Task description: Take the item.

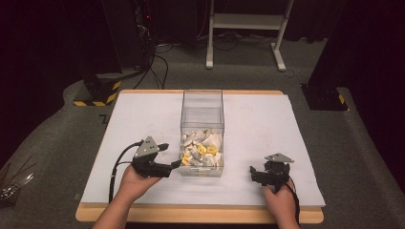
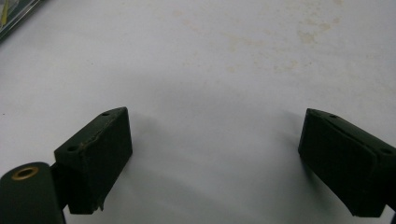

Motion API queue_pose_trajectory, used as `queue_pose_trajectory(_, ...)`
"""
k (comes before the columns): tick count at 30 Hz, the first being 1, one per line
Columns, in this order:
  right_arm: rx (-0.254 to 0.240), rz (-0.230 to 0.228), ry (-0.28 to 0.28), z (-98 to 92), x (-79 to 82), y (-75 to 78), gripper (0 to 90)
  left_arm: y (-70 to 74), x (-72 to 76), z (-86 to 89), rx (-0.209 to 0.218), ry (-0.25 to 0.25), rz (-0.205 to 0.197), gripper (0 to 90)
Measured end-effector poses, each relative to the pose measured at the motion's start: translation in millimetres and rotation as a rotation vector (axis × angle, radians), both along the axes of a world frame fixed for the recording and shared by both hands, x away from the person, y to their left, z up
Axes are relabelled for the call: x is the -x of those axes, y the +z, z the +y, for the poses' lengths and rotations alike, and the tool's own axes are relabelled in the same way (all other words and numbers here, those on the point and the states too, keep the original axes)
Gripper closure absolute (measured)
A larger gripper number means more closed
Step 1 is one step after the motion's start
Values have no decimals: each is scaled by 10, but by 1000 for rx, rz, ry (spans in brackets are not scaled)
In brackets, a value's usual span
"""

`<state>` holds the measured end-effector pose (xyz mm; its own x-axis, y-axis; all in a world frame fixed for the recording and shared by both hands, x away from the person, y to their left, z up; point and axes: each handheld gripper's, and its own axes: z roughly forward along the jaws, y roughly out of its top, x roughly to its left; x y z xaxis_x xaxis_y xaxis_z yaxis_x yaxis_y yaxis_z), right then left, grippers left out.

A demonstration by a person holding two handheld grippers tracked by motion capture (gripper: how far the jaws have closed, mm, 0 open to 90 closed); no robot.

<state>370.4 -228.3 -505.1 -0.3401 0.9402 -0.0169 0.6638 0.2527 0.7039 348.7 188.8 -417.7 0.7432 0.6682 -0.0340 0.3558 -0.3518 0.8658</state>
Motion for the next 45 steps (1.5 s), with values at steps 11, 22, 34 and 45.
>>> queue_pose_trajectory(11, 0, 0, 0, -1, 0, 0, 97, -1, -132, -168, -14, -34, 24, 227)
queue_pose_trajectory(22, 0, 0, 0, -1, -1, 0, 97, 1, -244, -375, -53, -68, 44, 238)
queue_pose_trajectory(34, -1, 1, 0, -1, -1, 0, 97, -51, -433, -539, -87, -71, 106, 297)
queue_pose_trajectory(45, -1, 0, 0, -1, 0, 0, 97, -44, -585, -693, -191, -54, 150, 451)
